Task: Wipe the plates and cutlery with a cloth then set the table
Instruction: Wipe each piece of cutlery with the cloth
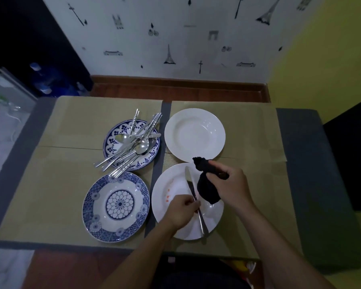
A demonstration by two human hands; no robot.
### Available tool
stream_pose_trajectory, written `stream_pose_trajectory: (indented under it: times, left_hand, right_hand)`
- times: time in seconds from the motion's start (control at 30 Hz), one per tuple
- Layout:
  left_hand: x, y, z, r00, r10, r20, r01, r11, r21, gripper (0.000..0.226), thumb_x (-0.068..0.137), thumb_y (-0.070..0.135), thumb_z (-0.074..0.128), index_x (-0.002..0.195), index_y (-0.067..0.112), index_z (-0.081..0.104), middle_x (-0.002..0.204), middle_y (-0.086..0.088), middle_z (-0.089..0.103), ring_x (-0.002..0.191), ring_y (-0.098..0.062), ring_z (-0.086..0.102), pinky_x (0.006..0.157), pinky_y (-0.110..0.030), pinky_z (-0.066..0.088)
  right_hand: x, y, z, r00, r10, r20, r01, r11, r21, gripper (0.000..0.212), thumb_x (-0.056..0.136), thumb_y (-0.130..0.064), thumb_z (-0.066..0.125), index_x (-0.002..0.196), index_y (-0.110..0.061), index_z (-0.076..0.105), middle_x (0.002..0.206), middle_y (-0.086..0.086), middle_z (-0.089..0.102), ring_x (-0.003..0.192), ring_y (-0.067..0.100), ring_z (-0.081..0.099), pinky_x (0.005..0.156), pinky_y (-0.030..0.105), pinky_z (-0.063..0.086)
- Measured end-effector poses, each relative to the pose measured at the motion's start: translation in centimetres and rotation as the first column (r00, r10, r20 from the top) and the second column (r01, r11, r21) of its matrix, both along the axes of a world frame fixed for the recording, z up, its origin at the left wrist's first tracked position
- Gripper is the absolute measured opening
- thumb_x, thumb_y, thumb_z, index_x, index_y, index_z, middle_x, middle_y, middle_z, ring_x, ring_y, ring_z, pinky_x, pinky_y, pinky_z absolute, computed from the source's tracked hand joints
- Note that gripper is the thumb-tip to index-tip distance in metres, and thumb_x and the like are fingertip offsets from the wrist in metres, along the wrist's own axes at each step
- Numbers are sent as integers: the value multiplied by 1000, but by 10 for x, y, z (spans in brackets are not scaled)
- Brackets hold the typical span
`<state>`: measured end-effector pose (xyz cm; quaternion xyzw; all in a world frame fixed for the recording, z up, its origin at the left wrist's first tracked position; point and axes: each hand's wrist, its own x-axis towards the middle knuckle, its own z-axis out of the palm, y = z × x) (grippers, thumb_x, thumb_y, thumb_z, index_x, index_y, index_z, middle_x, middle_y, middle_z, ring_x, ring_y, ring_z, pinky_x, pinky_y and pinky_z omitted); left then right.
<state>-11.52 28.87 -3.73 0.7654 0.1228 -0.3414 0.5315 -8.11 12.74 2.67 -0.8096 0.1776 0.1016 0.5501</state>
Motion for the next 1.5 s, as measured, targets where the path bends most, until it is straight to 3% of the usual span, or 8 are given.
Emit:
stream_pose_trajectory:
  times: [0.13, 0.3, 0.5, 0.63, 0.87, 1.13, 1.3, 1.5]
  left_hand:
    - [14, 8, 18, 991, -5, 134, 13, 998, -56, 35, 100, 26, 58, 66, 20, 60, 55, 12, 53, 53, -6, 46, 61, -28, 39]
    - [29, 19, 43, 969, -62, 239, 87, 991, -98, 28, 103, 24, 53, 81, 19, 70, 66, 11, 59, 57, -3, 47, 58, -18, 39]
    - [39, 31, 66, 953, -121, 277, 164, 977, -136, 21, 103, 9, 50, 100, 10, 70, 74, 12, 66, 55, 5, 52, 55, -9, 39]
    - [48, 48, 79, 958, -139, 252, 191, 962, -193, 18, 103, 14, 52, 96, 8, 68, 62, 14, 58, 47, 1, 43, 52, -15, 34]
    - [62, 68, 104, 890, -316, 328, 387, 904, -182, 24, 103, 16, 52, 86, 7, 66, 55, 18, 52, 47, 2, 41, 54, -18, 35]
    - [81, 76, 106, 874, -352, 335, 431, 880, -199, 23, 99, 23, 56, 85, 9, 69, 70, -25, 50, 56, -18, 35, 56, -29, 31]
    - [90, 76, 116, 825, -405, 394, 501, 847, -179, 25, 103, 24, 54, 90, 15, 73, 76, -10, 64, 58, -11, 42, 57, -26, 38]
    - [103, 78, 120, 787, -459, 411, 555, 818, -148, 24, 102, 22, 56, 89, 16, 75, 69, 0, 59, 59, -11, 46, 59, -27, 42]
  right_hand:
    - [5, 7, 4, 995, -92, 24, 92, 996, 5, 31, 94, -18, 69, 121, -31, 75, 97, -14, 76, 95, 3, 70, 78, 18, 54]
    - [19, 15, 13, 957, -278, -87, 291, 895, 337, 24, 97, -14, 69, 119, -21, 75, 109, -1, 78, 103, 14, 74, 90, 33, 61]
    - [27, 30, 30, 980, -39, -195, 117, 906, 408, 18, 93, -14, 74, 111, -15, 77, 106, 6, 79, 103, 23, 74, 92, 39, 61]
    - [26, 38, 36, 991, 59, -119, -18, 948, 316, 18, 90, -7, 76, 107, -12, 78, 98, 8, 80, 95, 25, 76, 78, 33, 62]
    - [40, 55, 47, 988, -155, -6, 154, 979, 136, 28, 90, -32, 77, 76, -7, 76, 73, 8, 76, 70, 21, 71, 71, 41, 57]
    - [47, 62, 58, 970, -241, -34, 240, 919, 312, 17, 83, -9, 83, 98, -4, 75, 88, 15, 79, 87, 38, 76, 80, 52, 64]
    - [57, 64, 69, 918, -395, 39, 377, 899, 221, 36, 97, -34, 69, 84, 0, 71, 72, 8, 70, 68, 19, 67, 57, 30, 50]
    - [55, 64, 69, 907, -415, 67, 380, 878, 292, 28, 99, -29, 66, 93, -4, 76, 85, 20, 76, 77, 24, 72, 70, 39, 58]
